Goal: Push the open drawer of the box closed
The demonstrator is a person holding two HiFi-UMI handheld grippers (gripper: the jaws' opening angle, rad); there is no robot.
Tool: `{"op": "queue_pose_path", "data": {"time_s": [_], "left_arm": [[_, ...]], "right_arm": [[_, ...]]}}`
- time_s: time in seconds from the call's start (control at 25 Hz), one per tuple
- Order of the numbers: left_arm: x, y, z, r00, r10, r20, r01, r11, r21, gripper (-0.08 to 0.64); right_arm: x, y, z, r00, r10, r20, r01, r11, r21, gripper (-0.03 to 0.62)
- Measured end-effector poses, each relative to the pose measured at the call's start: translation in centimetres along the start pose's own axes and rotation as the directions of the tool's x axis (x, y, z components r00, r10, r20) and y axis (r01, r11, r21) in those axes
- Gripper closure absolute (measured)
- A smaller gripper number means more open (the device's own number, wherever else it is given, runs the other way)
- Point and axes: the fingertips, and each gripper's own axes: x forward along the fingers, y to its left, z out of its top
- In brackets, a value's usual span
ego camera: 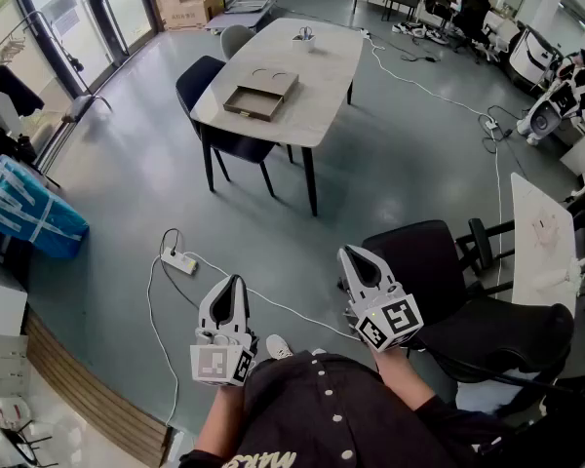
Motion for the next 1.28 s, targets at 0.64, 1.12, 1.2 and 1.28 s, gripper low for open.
{"op": "queue_pose_path", "data": {"time_s": [0.64, 1.12, 1.2, 1.28], "left_arm": [[1.2, 1.5, 0.3, 1.000, -0.013, 0.002, 0.013, 1.000, -0.003, 0.543], [0.6, 5.0, -0.1, 0.998, -0.054, -0.018, 0.055, 0.998, 0.038, 0.543], [0.5, 5.8, -0.1, 0.998, -0.053, -0.022, 0.054, 0.998, 0.034, 0.543], [0.5, 6.3, -0.3, 0.998, -0.050, -0.025, 0.051, 0.998, 0.023, 0.543]], "right_arm": [[1.8, 0.2, 0.1, 1.000, -0.009, 0.010, 0.009, 1.000, -0.004, 0.595], [4.0, 1.9, -2.6, 0.998, -0.061, -0.032, 0.062, 0.998, 0.013, 0.595], [4.3, 2.4, -2.8, 0.997, -0.064, -0.034, 0.065, 0.998, 0.020, 0.595], [4.6, 2.4, -3.0, 0.997, -0.072, -0.035, 0.073, 0.997, 0.027, 0.595]]}}
